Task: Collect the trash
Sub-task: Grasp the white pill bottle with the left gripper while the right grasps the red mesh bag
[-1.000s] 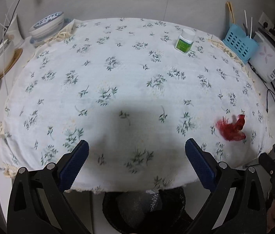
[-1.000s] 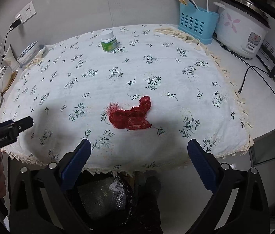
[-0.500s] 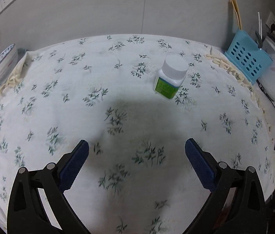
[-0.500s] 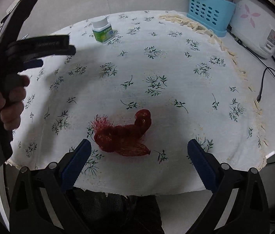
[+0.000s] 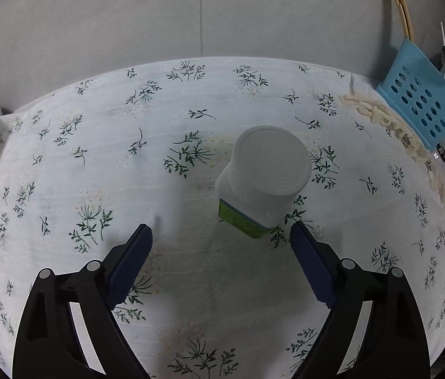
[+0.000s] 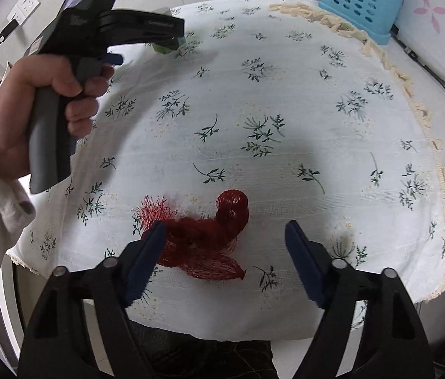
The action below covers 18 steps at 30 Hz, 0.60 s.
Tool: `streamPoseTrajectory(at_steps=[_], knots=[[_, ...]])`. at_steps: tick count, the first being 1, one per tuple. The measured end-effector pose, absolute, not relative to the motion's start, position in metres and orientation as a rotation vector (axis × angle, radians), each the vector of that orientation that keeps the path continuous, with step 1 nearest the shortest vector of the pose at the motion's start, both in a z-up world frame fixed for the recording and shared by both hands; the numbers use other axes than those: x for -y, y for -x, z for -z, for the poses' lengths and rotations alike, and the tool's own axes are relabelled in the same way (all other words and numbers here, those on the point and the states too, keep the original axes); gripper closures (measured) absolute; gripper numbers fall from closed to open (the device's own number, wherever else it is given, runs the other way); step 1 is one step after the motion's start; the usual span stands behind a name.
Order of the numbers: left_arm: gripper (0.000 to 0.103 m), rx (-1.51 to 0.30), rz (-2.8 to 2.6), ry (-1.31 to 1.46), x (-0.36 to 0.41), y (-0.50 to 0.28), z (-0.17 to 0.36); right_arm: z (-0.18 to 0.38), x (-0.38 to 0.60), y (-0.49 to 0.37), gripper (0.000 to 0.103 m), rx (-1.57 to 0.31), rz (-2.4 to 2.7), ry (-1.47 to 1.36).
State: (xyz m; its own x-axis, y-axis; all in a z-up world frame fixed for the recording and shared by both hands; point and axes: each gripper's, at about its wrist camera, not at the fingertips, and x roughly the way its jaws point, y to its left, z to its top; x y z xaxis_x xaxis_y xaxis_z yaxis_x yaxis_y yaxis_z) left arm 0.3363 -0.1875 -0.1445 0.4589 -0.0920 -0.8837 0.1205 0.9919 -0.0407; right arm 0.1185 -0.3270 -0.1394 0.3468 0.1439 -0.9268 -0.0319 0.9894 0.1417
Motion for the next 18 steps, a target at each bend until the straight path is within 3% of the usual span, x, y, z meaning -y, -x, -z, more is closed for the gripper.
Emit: streamPoseTrajectory(at_steps=[7,12,18], knots=[[0.035,-1.079,0.117,-0.084,0.2,-0.343,0.146,0.144,0.325,-0.12,0.048,-1.22,-0.167,-0.092],[0.059,-1.095,0.13,-0.08,0.204,-0.347,0.148,0.144,0.317,-0.118,0.057,-1.227,-0.193,-0.084],[0.059,-1.089,0.127,-0.092,0.205,-0.345,0.148,0.142,0.316,-0.122,0.057,-1.227,-0.201,-0.103]])
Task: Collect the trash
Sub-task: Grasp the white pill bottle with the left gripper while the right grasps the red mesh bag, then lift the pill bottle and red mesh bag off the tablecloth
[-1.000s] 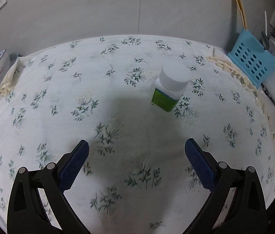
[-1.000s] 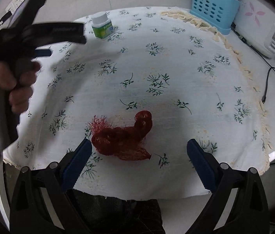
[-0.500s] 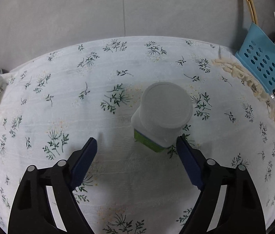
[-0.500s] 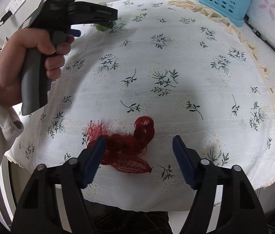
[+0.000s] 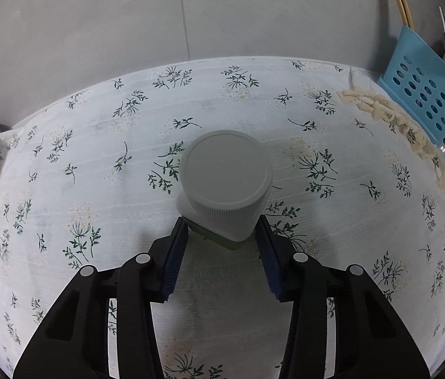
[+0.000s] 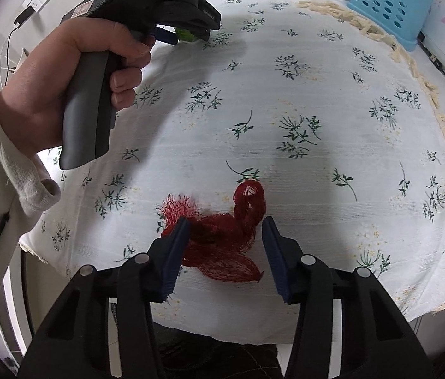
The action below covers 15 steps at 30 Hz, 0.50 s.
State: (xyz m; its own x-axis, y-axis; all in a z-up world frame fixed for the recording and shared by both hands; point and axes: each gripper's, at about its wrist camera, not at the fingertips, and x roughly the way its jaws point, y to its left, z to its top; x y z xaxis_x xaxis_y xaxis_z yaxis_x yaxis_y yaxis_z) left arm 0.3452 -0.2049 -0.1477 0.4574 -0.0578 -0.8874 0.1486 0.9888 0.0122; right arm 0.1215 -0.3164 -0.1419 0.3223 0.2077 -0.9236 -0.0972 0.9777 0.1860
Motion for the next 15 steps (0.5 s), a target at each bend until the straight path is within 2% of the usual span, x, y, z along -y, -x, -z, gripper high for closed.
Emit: streamPoseTrajectory(at_steps=[7,10,11,12,15], knots=[[0.06,-1.093,0.133,-0.065,0.193,-0.337,0.143,0.149,0.311,-0.129,0.057,-1.252,-0.202,-0.119],[0.06,-1.091,0.139,-0.064,0.187,-0.331,0.138,0.151,0.31,-0.131,0.071,-1.252,-0.196,-0.129],[0.06,-1.09,0.139,-0.067,0.185,-0.329,0.137,0.151,0.309,-0.132,0.08,-1.26,-0.203,-0.14],[0.06,-1.09,0.139,-0.068,0.183,-0.328,0.136,0.152,0.309,-0.132,0.084,-1.263,-0.204,-0.148],[0.06,-1.095,0.133,-0.061,0.177,-0.322,0.133,0.152,0.308,-0.133,0.087,-1.267,-0.199,-0.169]])
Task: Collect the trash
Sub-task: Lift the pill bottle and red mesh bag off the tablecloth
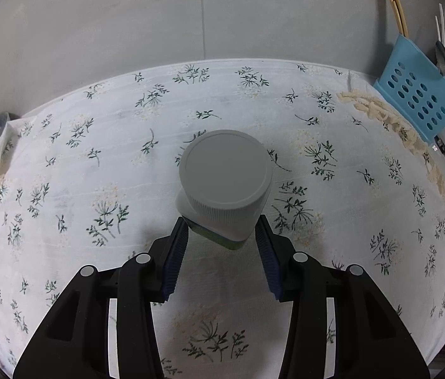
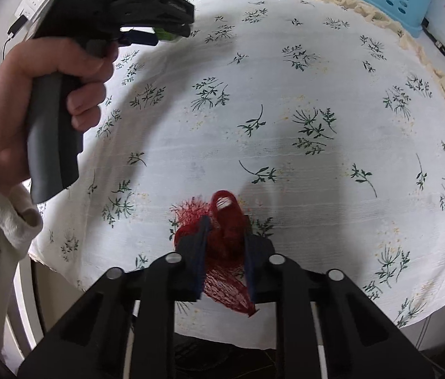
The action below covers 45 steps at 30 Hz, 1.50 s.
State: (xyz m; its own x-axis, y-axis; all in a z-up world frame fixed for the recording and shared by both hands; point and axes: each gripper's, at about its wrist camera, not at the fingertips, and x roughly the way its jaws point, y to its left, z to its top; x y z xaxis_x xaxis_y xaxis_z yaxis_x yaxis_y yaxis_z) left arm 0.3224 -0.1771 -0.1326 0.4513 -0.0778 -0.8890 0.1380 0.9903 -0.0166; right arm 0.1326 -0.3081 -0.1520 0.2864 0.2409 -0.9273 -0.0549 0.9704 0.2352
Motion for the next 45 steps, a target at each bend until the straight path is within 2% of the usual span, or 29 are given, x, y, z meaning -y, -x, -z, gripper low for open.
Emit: streamPoseTrajectory(at_steps=[15,45], knots=[[0.06,-1.137,0.122,-0.021,0.148,-0.28,0.125,0.132,0.319,-0.127,0.088,-1.217,-0.15,-0.182],[0.06,-1.105,0.151,-0.019,0.114,-0.184,0.08,0.085,0.302,-0.077,0.088,-1.137,-0.084,-0.167]])
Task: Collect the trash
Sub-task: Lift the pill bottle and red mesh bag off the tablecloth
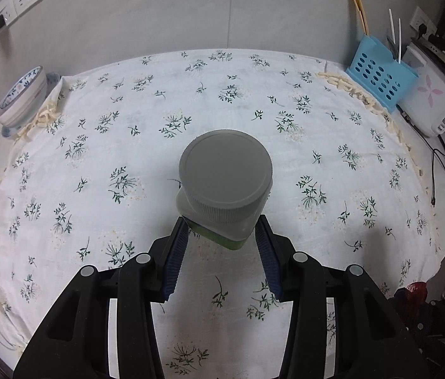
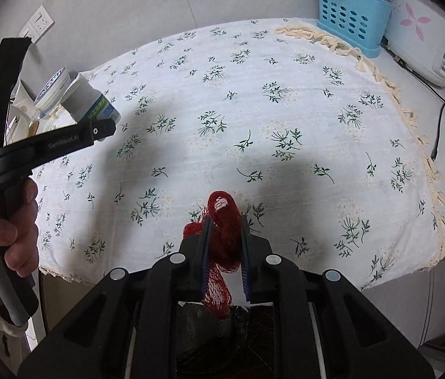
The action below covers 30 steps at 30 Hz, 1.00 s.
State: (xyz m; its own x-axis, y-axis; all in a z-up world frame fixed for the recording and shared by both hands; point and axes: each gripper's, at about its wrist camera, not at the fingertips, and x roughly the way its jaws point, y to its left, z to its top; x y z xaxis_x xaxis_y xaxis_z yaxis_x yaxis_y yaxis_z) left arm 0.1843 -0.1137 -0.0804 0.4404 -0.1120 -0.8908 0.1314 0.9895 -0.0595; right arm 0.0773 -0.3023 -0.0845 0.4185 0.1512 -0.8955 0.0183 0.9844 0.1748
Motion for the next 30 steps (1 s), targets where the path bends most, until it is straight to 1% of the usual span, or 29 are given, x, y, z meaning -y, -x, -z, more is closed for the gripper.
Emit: streamPoseTrajectory(at_steps=[23,30], knots=[[0.06,-1.091,0.164,0.019,0.066,-0.084,0.055,0.061,0.271,-0.039,0.088,-1.096,-0.091,-0.145],[0.06,-1.091,0.154,0.032,0.053,-0.051,0.055,0.053,0.261,-0.023,0.088,-1.08,-0.099,-0.141]])
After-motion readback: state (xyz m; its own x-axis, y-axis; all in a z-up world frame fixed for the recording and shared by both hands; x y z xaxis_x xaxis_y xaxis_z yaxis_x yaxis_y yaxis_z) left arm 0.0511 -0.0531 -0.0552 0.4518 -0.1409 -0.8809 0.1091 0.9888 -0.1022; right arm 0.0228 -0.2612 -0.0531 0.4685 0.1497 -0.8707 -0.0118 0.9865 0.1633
